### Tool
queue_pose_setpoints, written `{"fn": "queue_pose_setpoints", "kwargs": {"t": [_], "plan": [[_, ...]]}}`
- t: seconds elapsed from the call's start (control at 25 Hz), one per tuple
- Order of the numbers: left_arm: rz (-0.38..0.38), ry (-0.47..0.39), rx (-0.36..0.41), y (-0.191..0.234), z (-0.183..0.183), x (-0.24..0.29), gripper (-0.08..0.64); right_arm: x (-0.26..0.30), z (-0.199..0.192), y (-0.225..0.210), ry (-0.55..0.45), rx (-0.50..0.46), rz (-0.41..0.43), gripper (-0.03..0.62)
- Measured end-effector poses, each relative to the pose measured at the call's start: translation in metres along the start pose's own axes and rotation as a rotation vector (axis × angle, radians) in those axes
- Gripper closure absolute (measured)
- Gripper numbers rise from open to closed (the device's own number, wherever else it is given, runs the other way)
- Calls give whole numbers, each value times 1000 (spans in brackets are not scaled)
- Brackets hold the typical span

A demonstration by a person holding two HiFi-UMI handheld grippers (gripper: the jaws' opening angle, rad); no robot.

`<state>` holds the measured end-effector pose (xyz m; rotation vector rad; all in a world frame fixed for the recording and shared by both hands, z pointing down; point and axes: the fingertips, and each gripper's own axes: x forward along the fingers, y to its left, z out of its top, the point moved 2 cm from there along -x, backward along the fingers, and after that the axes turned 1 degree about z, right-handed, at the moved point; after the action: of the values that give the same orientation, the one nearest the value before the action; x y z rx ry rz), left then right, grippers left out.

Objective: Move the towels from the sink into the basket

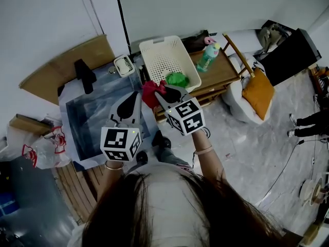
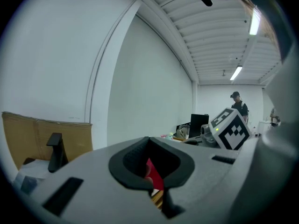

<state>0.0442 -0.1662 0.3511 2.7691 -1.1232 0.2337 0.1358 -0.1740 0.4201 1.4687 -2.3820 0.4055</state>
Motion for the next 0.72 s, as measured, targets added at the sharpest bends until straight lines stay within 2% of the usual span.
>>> {"fn": "queue_pose_setpoints", "kwargs": {"t": [0.36,0.72], "plan": [[15,-9,-14,-18,2,31,557,-2,4,-51,22,-81,12,482],[66,-1,-22,-29,-1,57,557,16,-15,-100,93,-175,34,482]]}}
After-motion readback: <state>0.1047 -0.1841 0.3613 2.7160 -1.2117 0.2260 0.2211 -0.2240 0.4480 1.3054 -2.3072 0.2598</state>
